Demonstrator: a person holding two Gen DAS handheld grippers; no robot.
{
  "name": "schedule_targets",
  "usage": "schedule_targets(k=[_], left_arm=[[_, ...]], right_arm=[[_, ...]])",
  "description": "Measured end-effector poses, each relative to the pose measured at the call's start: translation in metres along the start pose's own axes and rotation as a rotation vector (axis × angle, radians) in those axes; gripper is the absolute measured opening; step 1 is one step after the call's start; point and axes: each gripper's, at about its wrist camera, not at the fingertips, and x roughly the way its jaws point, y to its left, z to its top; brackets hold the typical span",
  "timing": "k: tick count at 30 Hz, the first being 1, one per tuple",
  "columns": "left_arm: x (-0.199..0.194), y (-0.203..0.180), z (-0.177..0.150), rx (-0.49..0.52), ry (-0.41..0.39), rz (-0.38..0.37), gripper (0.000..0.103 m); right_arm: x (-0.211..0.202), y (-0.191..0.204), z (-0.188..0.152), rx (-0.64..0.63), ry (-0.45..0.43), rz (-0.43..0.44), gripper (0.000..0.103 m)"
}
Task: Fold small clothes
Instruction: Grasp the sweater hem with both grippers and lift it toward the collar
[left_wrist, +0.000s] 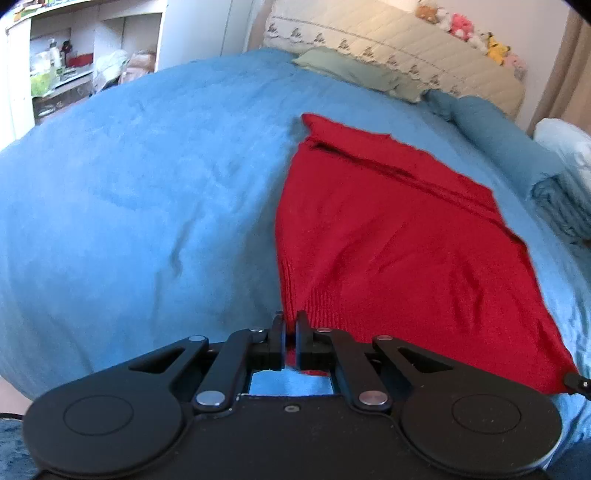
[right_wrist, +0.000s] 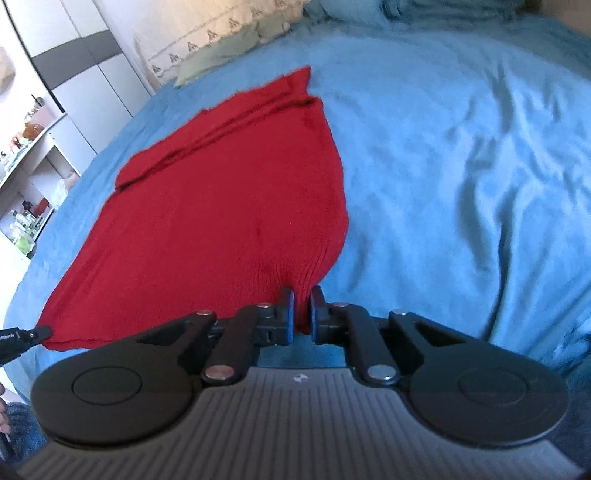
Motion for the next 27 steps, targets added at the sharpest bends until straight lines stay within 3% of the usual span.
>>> schedule_targets(k=[8,17,23,27], left_arm=[[-0.035,0.003,-0.002,0.018,-0.016,-0.036,0.003],[-0.043,0.002,0.015,0.016,-0.028,-0.053,0.003],[-0.041,-0.011,0.078,0.000,-0.100,-0.104,0.003],[-0.029,-0.030,0.148,0.032,-0.186,-0.128,0.003]], right_arm=[[-0.033,-0.005,0.005,0.039,-0.028,0.058,0.022],[-0.048,-0.011,0.020,0.081,-0.042,0.100,0.022],[-0.052,0.002,0.071,0.087,-0.114,0.166,0.022],[-0.046,0.019,0.134,0.088,-0.178,0.228,0.022]])
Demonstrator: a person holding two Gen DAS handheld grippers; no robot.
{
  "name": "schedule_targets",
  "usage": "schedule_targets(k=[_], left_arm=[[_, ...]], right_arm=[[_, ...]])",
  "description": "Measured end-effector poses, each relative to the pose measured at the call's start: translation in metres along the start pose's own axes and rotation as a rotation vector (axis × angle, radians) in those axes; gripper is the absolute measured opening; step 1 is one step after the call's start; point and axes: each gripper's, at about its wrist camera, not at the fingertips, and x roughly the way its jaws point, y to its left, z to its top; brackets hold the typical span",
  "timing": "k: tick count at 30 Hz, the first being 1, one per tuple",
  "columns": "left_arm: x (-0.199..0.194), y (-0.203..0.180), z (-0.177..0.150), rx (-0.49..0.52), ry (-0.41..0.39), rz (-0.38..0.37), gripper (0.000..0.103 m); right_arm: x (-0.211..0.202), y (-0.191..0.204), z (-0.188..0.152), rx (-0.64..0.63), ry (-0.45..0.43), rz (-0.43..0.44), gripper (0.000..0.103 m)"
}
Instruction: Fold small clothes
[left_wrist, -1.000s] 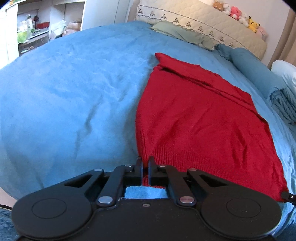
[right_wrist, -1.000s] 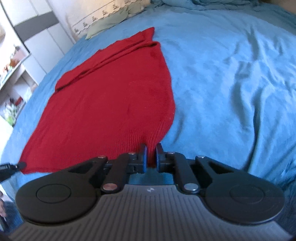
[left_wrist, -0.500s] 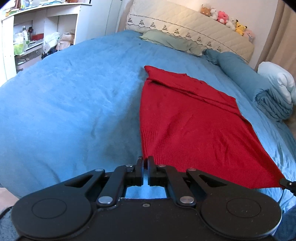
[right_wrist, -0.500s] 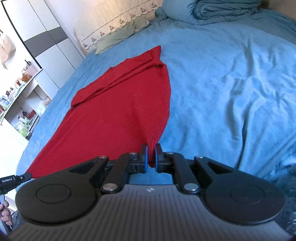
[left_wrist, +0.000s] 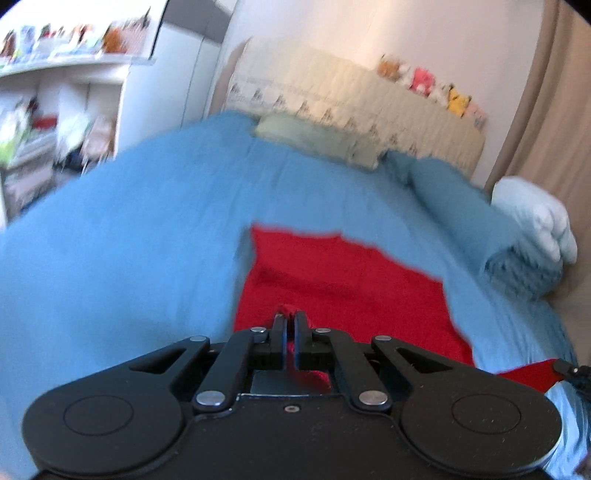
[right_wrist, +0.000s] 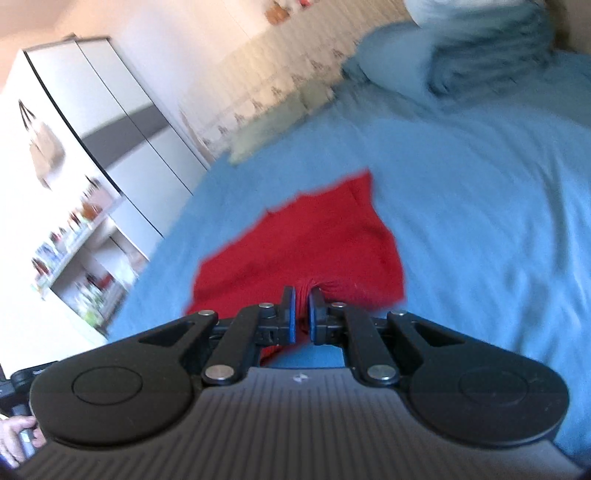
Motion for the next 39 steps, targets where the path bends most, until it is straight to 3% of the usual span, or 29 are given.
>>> schedule_targets(k=[5,8,12,18,25,27,28,29,30,31,33,39], left_arm=[[0.061,-0.021,0.090,0.047,-0.089,-0.001,0.003],[0.121,-0.028,0.139,0.034,-0.098,0.025,0.003],[0.209,-0.022,0.168,-0.014,-0.067,0.070,0.003],[0.328,0.002,0.143,-0.050,0.028,0.170,0.003],[0.375,0.017,0.134,-0.017,0.032,0.207,0.004],[0.377,0.019,0.136,-0.026,0.015,0.224,0.019],[0.374,0.017,0.139,-0.034,-0.001,0.243,0.032],[0.368,0.018,0.140,-0.040,-0.024,0.263,0.067],[0.362,0.020,0.142,-0.047,-0.053,0.284,0.091],[0.351,0.022,0.143,-0.049,-0.083,0.292,0.096],[0.333,0.019,0.140,-0.011,-0.113,0.265,0.096],[0.299,-0.011,0.088,0.179,0.024,0.118,0.103]], right_arm=[[0.057,0.016,0.096,0.022,-0.054,0.065,0.022],[0.114,0.019,0.156,0.044,-0.071,0.069,0.022],[0.206,0.009,0.205,0.039,-0.062,0.018,0.022],[0.332,-0.033,0.195,0.048,0.022,-0.068,0.022],[0.396,-0.059,0.181,0.040,0.007,-0.084,0.023],[0.406,-0.057,0.182,0.005,-0.013,-0.104,0.029],[0.406,-0.056,0.181,-0.013,-0.030,-0.117,0.048],[0.406,-0.055,0.182,-0.033,-0.048,-0.126,0.082],[0.403,-0.052,0.184,-0.059,-0.073,-0.141,0.095],[0.396,-0.048,0.183,-0.087,-0.107,-0.159,0.102],[0.379,-0.039,0.180,-0.152,-0.141,-0.140,0.102],[0.343,-0.017,0.137,-0.314,-0.064,-0.094,0.103]])
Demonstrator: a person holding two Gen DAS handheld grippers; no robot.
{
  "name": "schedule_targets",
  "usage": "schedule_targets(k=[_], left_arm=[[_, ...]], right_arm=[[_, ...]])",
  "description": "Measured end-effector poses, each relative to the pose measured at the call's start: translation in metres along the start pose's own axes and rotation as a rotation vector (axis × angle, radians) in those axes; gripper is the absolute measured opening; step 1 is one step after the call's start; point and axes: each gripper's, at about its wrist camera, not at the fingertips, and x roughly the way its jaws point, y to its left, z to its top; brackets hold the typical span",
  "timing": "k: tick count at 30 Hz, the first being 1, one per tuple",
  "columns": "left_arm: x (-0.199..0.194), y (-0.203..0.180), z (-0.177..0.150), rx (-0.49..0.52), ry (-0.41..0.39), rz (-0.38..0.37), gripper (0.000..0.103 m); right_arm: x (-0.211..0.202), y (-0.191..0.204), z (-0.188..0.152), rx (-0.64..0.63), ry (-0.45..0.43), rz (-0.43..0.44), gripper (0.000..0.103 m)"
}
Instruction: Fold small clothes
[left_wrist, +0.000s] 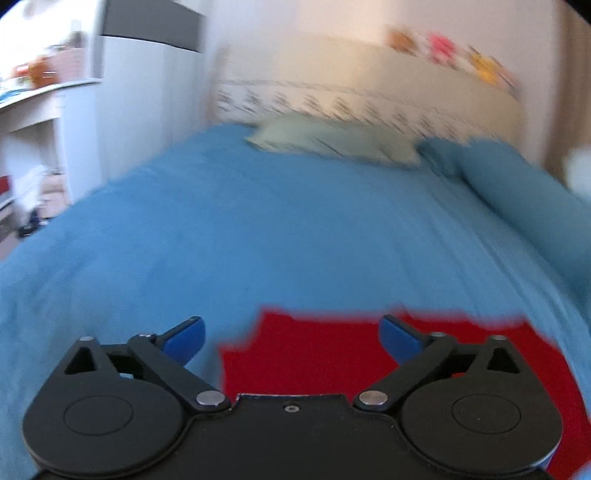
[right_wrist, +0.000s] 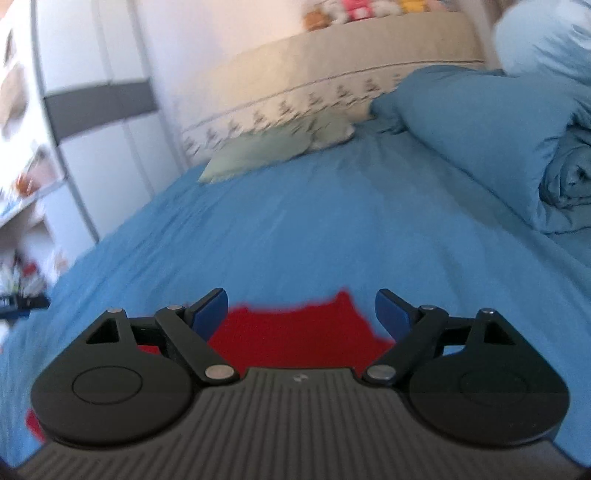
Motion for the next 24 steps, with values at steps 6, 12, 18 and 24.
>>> schedule_targets(k=[6,12,18,24], left_arm=[[0.006,-0.020,-0.078,0.051,0.223,-0.045,0.103],[0.007,-0.022,-0.104,0.103,0.252,-0.018,0.103],[0.011,-0.020,-0.101,0.090,0.326,-0.033,0.103],[0.013,-0.028,-0.089,0.146,0.442,-0.024,0.103]], right_arm=[[-0.004,0.023,-0.059,-0.052,0.150,-0.014,0.103],[0.013,0.024,-0.089,-0.047,0.243,-0.077,0.102],[0.012,0.024,-0.077,-0.056,0.263,-0.086,0.102],[-0.048,0.032,-0.054,-0.069,0.251,-0.215,0.102]])
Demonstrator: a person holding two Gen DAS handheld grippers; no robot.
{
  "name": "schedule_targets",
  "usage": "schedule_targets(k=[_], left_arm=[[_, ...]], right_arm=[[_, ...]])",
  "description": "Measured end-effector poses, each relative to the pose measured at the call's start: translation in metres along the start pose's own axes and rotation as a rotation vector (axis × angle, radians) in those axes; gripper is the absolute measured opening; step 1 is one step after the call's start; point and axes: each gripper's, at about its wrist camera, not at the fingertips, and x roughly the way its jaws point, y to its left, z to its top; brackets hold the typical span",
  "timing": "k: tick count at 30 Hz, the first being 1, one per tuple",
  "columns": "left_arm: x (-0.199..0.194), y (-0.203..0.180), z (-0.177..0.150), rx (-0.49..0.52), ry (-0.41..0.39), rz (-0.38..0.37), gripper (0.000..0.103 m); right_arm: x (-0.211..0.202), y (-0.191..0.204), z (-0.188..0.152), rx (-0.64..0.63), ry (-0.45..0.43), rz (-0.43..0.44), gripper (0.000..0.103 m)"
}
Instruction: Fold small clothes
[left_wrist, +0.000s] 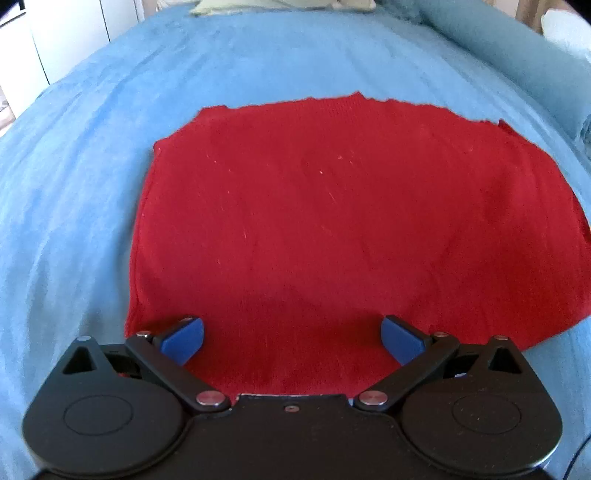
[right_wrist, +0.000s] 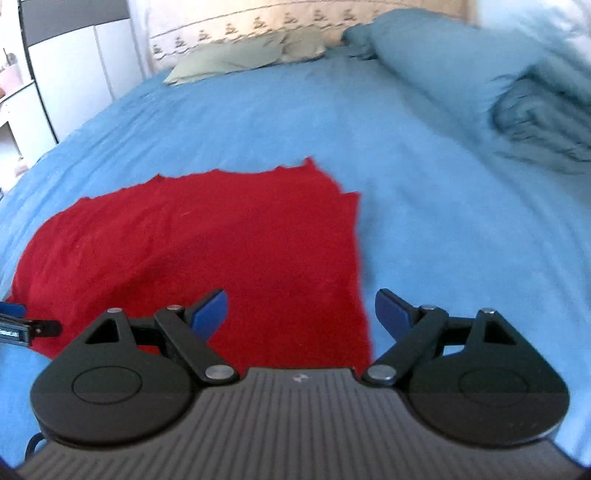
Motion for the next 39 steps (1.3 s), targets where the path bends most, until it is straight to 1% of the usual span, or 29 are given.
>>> schedule_targets(k=[2,5,8,10,12,13,15,16,17,20,24,26,27,30,32,33,35,37,38,39], left_arm=[[-0.003,-0.003,0.003,0.011,0.024,0.022,0.103],[-0.023,-0.012,-0.001,0.008,-0.049,0.053,0.103],[-0.050,-0.028,-0.003,0.005,-0.132,0.022,0.103],[-0.064,-0.043,-0.003,0.019,-0.189,0.001,0.103],[-0.070,-0.061,0.002,0.057,-0.217,0.001,0.103],[-0.070,-0.070,0.005,0.076,-0.217,0.003,0.103],[-0.067,-0.084,0.009,0.098,-0.212,0.000,0.103],[-0.063,-0.089,0.010,0.096,-0.206,-0.004,0.103],[-0.060,-0.091,0.012,0.087,-0.198,-0.009,0.103],[-0.045,-0.090,0.017,0.029,-0.168,-0.023,0.103],[-0.031,-0.081,0.019,-0.061,-0.147,-0.052,0.102],[-0.026,-0.074,0.022,-0.100,-0.143,-0.038,0.102],[-0.023,-0.073,0.025,-0.110,-0.143,-0.032,0.102],[-0.019,-0.072,0.032,-0.110,-0.166,-0.012,0.101],[-0.015,-0.073,0.036,-0.104,-0.178,0.007,0.101],[-0.012,-0.072,0.038,-0.108,-0.175,0.016,0.101],[-0.002,-0.071,0.041,-0.119,-0.148,0.003,0.101],[0.016,-0.072,0.045,-0.112,-0.098,0.014,0.101],[0.027,-0.075,0.046,-0.090,-0.063,0.031,0.101],[0.032,-0.077,0.046,-0.063,-0.056,0.047,0.103]], right_arm=[[-0.025,-0.008,-0.004,0.023,-0.008,0.001,0.103],[-0.055,-0.021,-0.015,0.058,-0.011,0.018,0.103],[-0.069,-0.031,-0.030,0.107,0.020,0.020,0.103],[-0.070,-0.036,-0.042,0.157,0.033,0.037,0.103],[-0.065,-0.039,-0.053,0.207,0.035,0.053,0.102],[-0.061,-0.041,-0.058,0.237,0.038,0.062,0.100],[-0.050,-0.042,-0.065,0.287,0.034,0.073,0.094],[-0.045,-0.043,-0.069,0.317,0.031,0.079,0.087],[-0.040,-0.044,-0.071,0.344,0.030,0.084,0.083],[-0.024,-0.049,-0.076,0.467,0.027,0.121,0.076],[-0.010,-0.051,-0.074,0.579,0.017,0.129,0.072],[-0.004,-0.051,-0.071,0.635,0.008,0.148,0.068],[-0.002,-0.051,-0.070,0.657,0.006,0.152,0.068],[0.008,-0.052,-0.067,0.688,0.006,0.127,0.053],[0.013,-0.053,-0.069,0.708,0.010,0.108,0.035],[0.013,-0.054,-0.070,0.711,0.010,0.096,0.033],[0.009,-0.054,-0.070,0.707,-0.002,0.095,0.025],[0.002,-0.049,-0.066,0.671,-0.021,0.088,0.023],[-0.001,-0.046,-0.063,0.649,-0.031,0.082,0.023],[-0.004,-0.041,-0.058,0.625,-0.039,0.074,0.023]])
